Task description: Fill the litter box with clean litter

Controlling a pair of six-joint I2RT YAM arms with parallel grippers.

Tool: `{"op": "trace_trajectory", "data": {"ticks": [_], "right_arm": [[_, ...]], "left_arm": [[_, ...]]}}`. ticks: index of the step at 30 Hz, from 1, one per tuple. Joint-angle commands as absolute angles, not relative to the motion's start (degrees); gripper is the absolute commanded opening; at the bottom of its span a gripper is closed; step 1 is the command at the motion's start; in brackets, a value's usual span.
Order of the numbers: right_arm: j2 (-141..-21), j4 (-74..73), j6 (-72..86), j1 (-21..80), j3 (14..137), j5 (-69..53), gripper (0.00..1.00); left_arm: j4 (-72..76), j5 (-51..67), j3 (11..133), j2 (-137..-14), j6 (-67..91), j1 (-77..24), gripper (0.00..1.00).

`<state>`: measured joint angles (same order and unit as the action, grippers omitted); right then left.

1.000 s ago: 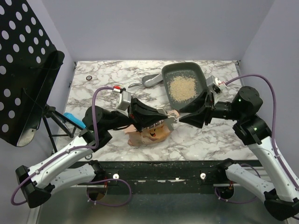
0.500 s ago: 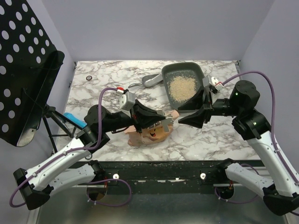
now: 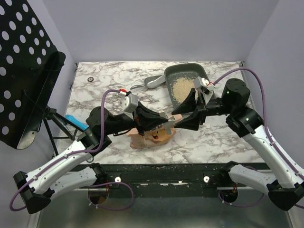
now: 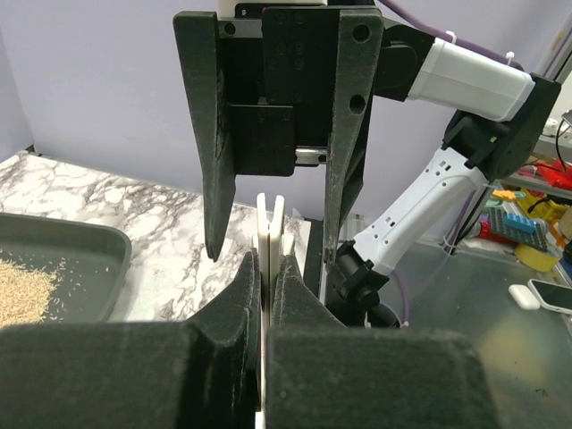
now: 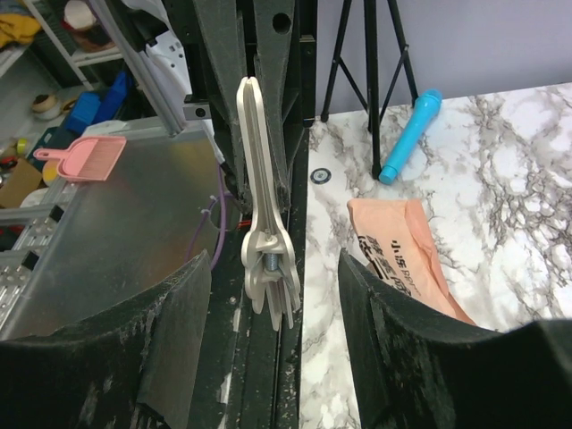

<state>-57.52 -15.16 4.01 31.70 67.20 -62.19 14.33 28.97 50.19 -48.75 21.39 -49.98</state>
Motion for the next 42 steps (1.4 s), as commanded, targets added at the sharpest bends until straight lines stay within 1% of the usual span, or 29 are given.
{"op": "trace_trajectory", "data": {"ticks": [1, 15, 18, 20, 21, 22, 23, 24, 25, 26, 27, 28, 31, 35, 39, 42], "right_arm": [[-58.6, -12.7, 4.0, 33.0, 66.8, -62.2, 0.67], [-58.9, -13.5, 3.2, 35.0, 66.0, -60.9, 0.66], [-58.7, -13.7, 3.1, 35.0, 65.8, -60.8, 0.65], [-58.7, -13.8, 2.8, 35.1, 65.8, -60.8, 0.62], [-58.7, -13.8, 2.9, 35.0, 65.8, -60.7, 0.53], [-58.8, -13.9, 2.7, 35.1, 65.8, -61.0, 0.38], [-59.1, -14.4, 2.5, 35.2, 66.1, -61.3, 0.15], [-59.1, -15.1, 1.9, 35.2, 66.4, -60.8, 0.00], [-59.2, -15.7, 1.4, 35.2, 66.3, -60.2, 0.00], [-58.9, -16.2, 0.9, 35.3, 66.1, -60.1, 0.00], [-58.8, -16.3, 1.0, 35.3, 66.1, -59.2, 0.00], [-58.5, -16.3, 1.1, 35.4, 66.1, -58.0, 0.00], [-57.7, -16.4, 1.5, 35.3, 66.7, -54.9, 0.00], [-57.6, -18.4, 1.1, 35.3, 68.5, -50.4, 0.00], [-58.4, -24.2, -2.5, 35.2, 72.5, -41.8, 0.00], [-60.0, -28.6, -5.1, 35.2, 76.2, -36.8, 0.00]], "left_arm": [[14.4, 28.9, 50.1, -48.1, 20.4, -50.0, 0.00], [12.3, 28.3, 51.7, -47.2, 17.8, -50.0, 0.00], [12.6, 28.4, 51.8, -47.2, 17.9, -50.0, 0.00], [12.9, 28.5, 51.8, -47.3, 18.1, -50.0, 0.00], [13.1, 28.6, 51.8, -47.4, 18.2, -50.0, 0.00], [13.2, 28.6, 51.8, -47.5, 18.3, -50.0, 0.00], [13.3, 28.7, 51.8, -47.5, 18.4, -50.0, 0.00], [13.4, 28.7, 51.7, -47.5, 18.4, -50.0, 0.00], [13.6, 28.7, 51.7, -47.5, 18.4, -50.0, 0.01], [13.8, 28.8, 51.6, -47.2, 18.4, -50.0, 0.14], [13.8, 29.0, 51.5, -46.9, 17.9, -49.9, 0.30], [13.2, 29.2, 51.6, -46.6, 17.3, -50.0, 0.40], [7.7, 29.7, 53.1, -46.1, 14.0, -50.0, 0.53], [-1.6, 27.3, 54.2, -44.8, 9.0, -50.0, 0.58], [-9.4, 19.5, 53.4, -42.5, 2.7, -50.0, 0.60], [-15.8, 13.6, 54.6, -43.0, -2.1, -50.0, 0.61]]}}
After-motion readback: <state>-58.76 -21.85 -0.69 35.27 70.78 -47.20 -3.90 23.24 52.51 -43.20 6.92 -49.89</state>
